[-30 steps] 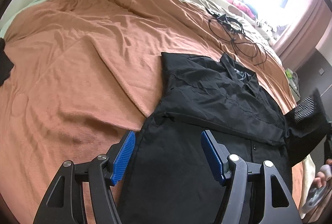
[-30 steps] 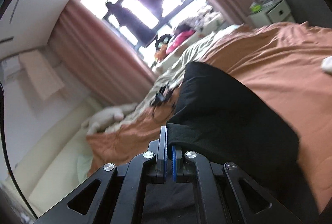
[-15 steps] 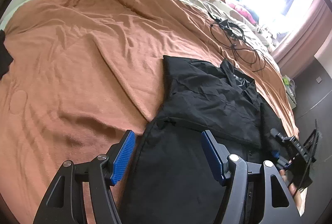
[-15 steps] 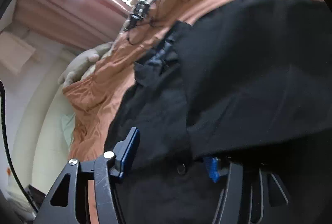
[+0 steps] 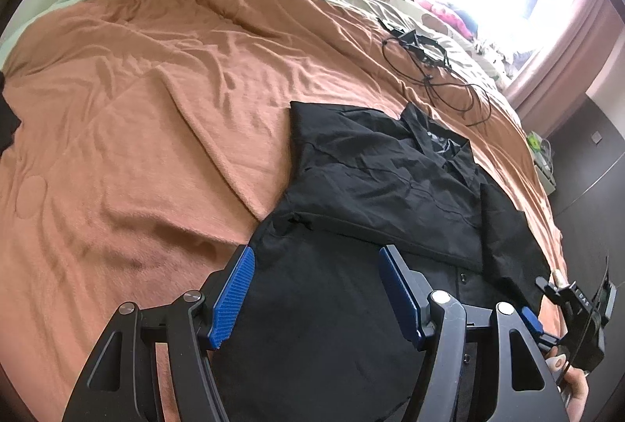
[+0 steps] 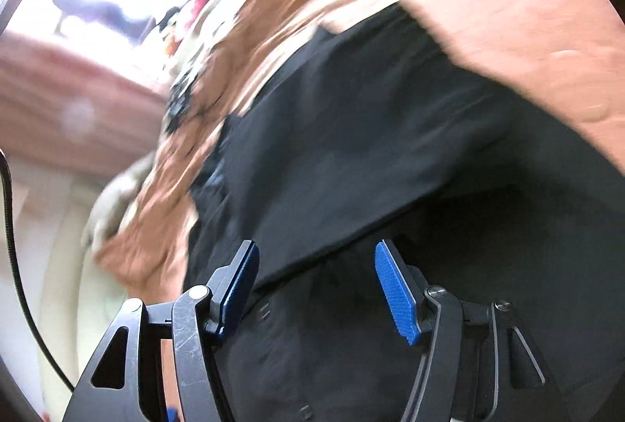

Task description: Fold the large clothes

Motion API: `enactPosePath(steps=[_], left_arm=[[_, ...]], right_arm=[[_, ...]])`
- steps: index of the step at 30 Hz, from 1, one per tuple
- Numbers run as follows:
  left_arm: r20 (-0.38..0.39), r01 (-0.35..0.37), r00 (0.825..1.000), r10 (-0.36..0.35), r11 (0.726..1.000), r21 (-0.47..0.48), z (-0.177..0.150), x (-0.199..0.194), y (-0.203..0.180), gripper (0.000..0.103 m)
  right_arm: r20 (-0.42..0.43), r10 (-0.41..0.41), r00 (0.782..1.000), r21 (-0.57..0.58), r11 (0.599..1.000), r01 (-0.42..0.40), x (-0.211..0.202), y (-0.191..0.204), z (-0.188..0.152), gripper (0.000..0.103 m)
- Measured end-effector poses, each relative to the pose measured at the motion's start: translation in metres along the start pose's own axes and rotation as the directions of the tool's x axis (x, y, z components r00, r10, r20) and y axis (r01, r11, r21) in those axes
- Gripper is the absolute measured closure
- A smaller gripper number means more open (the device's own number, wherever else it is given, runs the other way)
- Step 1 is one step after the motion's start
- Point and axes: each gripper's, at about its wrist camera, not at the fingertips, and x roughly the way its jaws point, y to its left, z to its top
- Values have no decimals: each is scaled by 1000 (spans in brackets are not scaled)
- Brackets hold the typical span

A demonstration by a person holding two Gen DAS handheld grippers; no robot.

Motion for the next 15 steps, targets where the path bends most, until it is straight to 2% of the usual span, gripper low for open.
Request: enactPosePath(steps=[3, 5, 6, 7, 9, 12, 15], left_arm=[[2, -2, 1000, 2, 1000, 0, 0, 0, -1, 36], [3, 0, 1000, 0, 1000, -1, 0, -1, -3, 35], [4, 0, 1000, 0, 1000, -1, 0, -2, -4, 36], [5, -2, 1000, 2, 1000, -2, 1, -3, -4, 36], [11, -3, 1000, 3, 1000, -4, 3, -6, -3, 36], [20, 5, 1000, -4, 1000, -21, 7, -13, 0, 35], [29, 7, 1000, -6, 999, -36, 8, -22, 8, 35]], right_arm=[[22, -46, 999, 63, 997, 45, 2, -21, 10, 41], [37, -44, 998, 82, 996, 41, 6, -31, 16, 42], [48, -41, 998, 82, 996, 37, 6, -31, 18, 52], [63, -47, 997, 73, 996, 42, 5, -31, 19, 70], [89, -56, 994, 46, 998, 53, 2, -27, 20, 91], [120, -28, 992, 2, 1000, 28, -1, -19, 22, 98], [170, -3, 985, -79, 997, 16, -9, 0, 23, 99]])
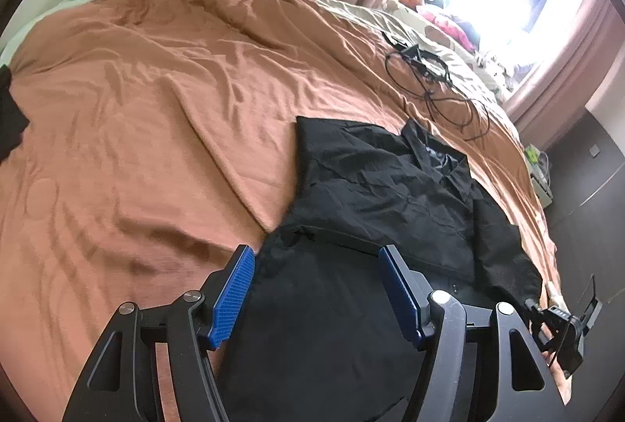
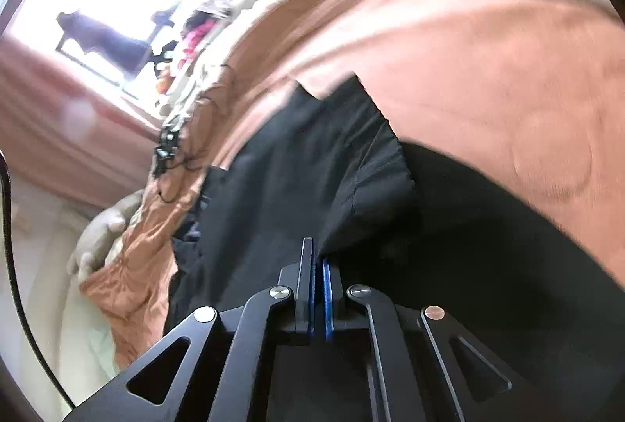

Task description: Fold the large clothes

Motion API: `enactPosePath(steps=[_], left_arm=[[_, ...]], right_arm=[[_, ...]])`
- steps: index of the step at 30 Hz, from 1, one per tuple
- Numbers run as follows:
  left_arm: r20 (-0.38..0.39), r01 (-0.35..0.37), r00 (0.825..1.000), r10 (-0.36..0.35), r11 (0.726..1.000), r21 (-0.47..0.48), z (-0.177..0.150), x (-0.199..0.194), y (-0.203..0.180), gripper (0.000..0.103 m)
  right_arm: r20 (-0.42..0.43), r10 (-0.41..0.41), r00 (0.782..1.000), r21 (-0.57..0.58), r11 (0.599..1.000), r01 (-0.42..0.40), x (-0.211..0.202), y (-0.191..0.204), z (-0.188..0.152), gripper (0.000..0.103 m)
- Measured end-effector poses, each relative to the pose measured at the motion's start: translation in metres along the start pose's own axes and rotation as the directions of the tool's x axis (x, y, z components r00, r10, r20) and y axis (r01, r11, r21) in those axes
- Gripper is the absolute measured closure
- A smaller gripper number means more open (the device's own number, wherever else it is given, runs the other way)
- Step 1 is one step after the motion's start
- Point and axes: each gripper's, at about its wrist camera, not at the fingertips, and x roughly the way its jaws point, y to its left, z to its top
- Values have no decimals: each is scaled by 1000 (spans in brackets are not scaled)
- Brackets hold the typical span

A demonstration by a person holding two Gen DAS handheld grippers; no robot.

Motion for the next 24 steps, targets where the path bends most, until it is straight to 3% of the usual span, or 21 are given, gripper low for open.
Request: enactPosePath(steps=[5, 9, 17, 24], left_arm=[[27, 1, 1000, 1, 999, -46, 6, -17, 20, 36], [53, -5, 999, 10, 996, -94, 11, -29, 39, 36], [62, -40, 997, 50, 987, -157, 16, -42, 75, 36], [79, -84, 992, 99, 981, -177, 20, -47, 94, 36]], right_arm=[[72, 44, 996, -151, 988, -32, -16, 41, 2, 100], [72, 80, 994, -283, 957, -56, -19, 79, -9, 100], [-17, 146, 989, -474, 870, -136, 0, 167, -59, 100], [-198, 159, 967, -596, 764, -248, 41, 224, -126, 97]])
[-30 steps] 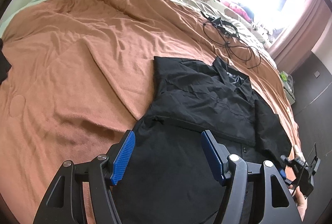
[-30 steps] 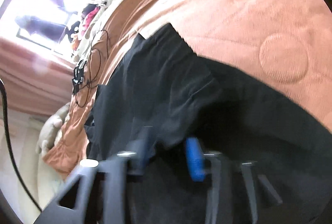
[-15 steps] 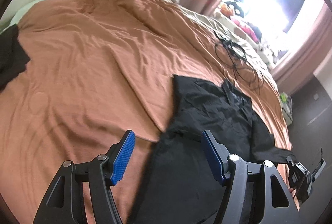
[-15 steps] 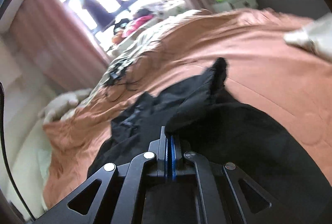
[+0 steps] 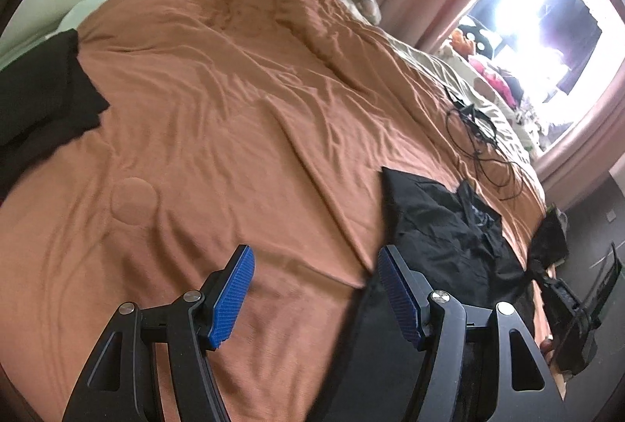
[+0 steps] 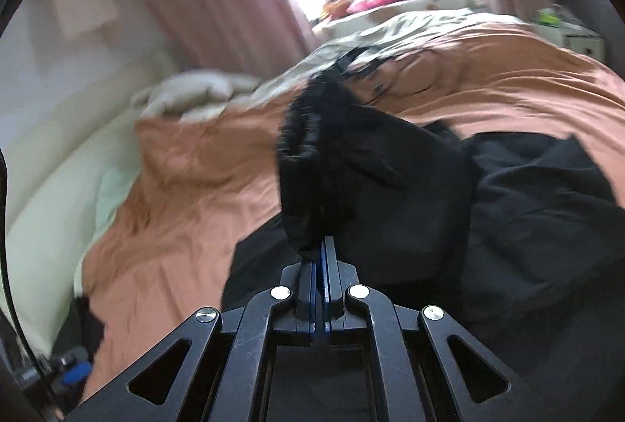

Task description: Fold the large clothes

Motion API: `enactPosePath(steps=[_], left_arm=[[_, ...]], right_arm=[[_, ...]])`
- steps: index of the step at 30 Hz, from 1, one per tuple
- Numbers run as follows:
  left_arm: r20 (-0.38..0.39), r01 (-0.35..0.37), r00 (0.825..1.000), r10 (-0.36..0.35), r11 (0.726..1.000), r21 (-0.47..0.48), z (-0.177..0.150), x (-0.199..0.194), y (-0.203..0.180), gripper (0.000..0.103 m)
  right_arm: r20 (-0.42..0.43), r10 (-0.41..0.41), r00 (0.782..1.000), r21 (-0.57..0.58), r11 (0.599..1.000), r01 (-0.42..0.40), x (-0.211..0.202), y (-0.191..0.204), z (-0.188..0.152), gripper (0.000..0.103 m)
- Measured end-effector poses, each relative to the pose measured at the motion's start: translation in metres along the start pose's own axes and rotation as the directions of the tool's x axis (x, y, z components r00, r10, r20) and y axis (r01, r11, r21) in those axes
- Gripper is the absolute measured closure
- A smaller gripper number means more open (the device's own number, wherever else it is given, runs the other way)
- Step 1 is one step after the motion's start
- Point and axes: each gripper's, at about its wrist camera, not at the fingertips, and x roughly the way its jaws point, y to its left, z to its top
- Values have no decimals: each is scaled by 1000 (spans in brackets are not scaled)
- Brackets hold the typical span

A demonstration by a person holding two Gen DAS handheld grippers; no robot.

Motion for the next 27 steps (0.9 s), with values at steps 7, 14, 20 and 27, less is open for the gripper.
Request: enactPosePath(steps=[7, 14, 20, 27], left_arm=[[-1, 2, 1000, -2, 1000, -11, 3, 0, 6, 36], [-12, 29, 999, -29, 1000, 7, -1, 6, -12, 36], [-29, 50, 998, -48, 996, 76, -10, 11, -45, 36], [-49, 35, 998, -27, 987, 155, -25, 21, -77, 35]], right_arm=[[-222, 174, 959, -7, 984, -180, 33, 34, -30, 31], [-200, 119, 973, 59, 992, -109, -11, -13, -25, 30], [-133, 33, 991, 200, 980, -6, -62, -88, -22, 30], [-97, -110, 989, 330, 934, 136, -97, -176, -22, 30]])
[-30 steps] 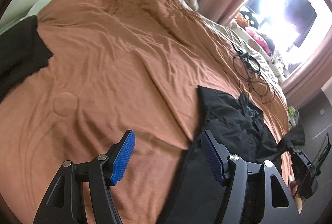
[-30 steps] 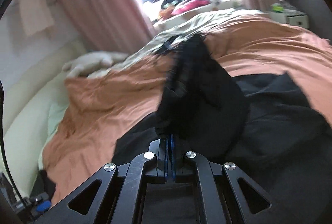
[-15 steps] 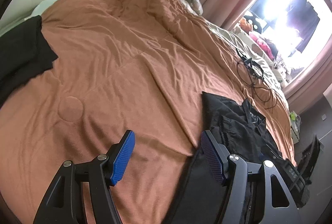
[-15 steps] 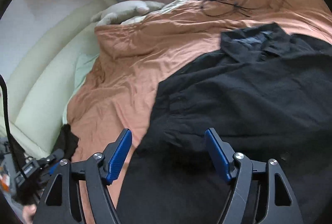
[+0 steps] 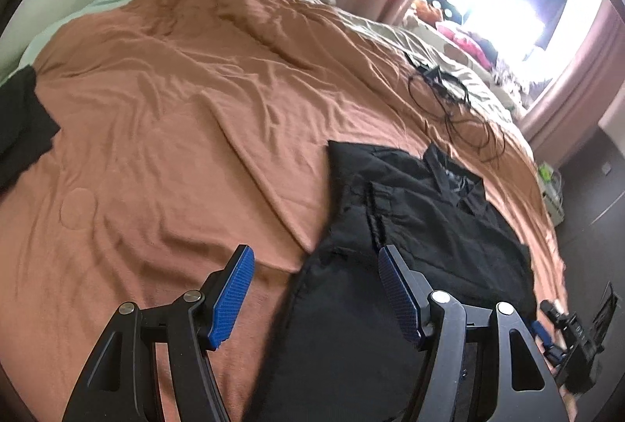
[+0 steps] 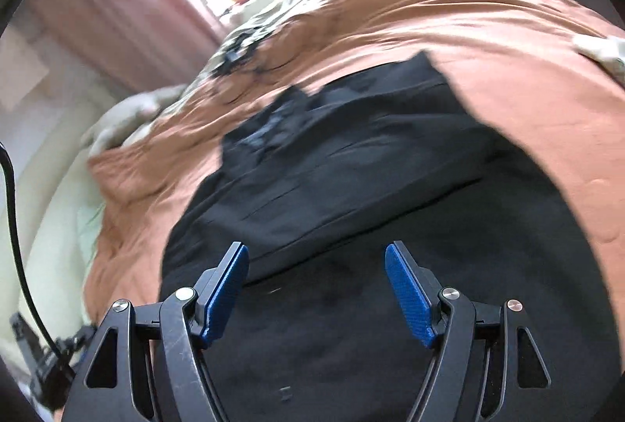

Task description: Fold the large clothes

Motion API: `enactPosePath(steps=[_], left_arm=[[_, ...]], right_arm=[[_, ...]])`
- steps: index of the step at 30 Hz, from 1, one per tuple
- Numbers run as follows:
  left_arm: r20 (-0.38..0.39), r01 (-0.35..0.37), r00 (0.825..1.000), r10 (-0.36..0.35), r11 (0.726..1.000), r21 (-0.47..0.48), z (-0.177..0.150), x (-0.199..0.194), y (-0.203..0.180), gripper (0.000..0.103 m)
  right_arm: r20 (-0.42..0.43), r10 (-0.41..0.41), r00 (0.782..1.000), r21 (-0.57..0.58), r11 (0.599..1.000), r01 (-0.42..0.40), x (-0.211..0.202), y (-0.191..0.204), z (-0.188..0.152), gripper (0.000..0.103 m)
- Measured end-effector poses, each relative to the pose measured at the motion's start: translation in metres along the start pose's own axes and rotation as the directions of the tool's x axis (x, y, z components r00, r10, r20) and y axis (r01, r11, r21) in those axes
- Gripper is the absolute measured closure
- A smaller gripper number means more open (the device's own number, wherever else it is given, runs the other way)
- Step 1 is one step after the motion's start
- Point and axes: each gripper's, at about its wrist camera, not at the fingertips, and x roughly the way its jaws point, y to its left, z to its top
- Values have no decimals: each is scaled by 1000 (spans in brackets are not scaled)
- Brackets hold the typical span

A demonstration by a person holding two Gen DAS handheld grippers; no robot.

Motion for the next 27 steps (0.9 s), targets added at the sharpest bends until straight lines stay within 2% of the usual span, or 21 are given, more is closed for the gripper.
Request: enactPosePath(steps=[5, 9, 12, 13, 15, 17, 22, 24, 27], left_arm=[[-17, -15, 1000, 16, 999, 40, -7, 13, -14, 36], [-37, -36, 999, 39, 997, 72, -13, 32, -27, 36], [-52, -31, 998, 36, 995, 94, -14, 46, -38, 36], [-55, -27, 998, 33, 994, 109, -15, 52, -43, 36], [-63, -29, 997, 37, 991, 132, -16, 63, -52, 36], [-76, -40, 996, 51, 989, 140, -15, 73, -59, 37], [-118, -12, 992, 33, 985, 174, -20, 102, -79, 53], [-151, -6, 988, 34, 983, 183, -23, 114, -84, 65], [-173, -11, 984, 43, 983, 185, -26, 131, -89, 67]], right_arm=[[25, -12, 1000, 79, 997, 9, -3, -41, 17, 30], [8, -5, 1000, 135, 991, 4, 9, -67, 24, 45], [-11, 25, 1000, 177, 984, -23, 20, -81, 27, 51], [-15, 31, 999, 184, 982, -28, 24, -84, 28, 57], [-18, 31, 999, 191, 981, -27, 32, -88, 31, 64], [-17, 34, 999, 201, 979, -30, 40, -91, 34, 67], [-28, 44, 999, 214, 976, -37, 55, -98, 38, 75], [-32, 47, 998, 214, 976, -39, 59, -98, 38, 78], [-39, 55, 998, 202, 978, -46, 64, -95, 38, 78]])
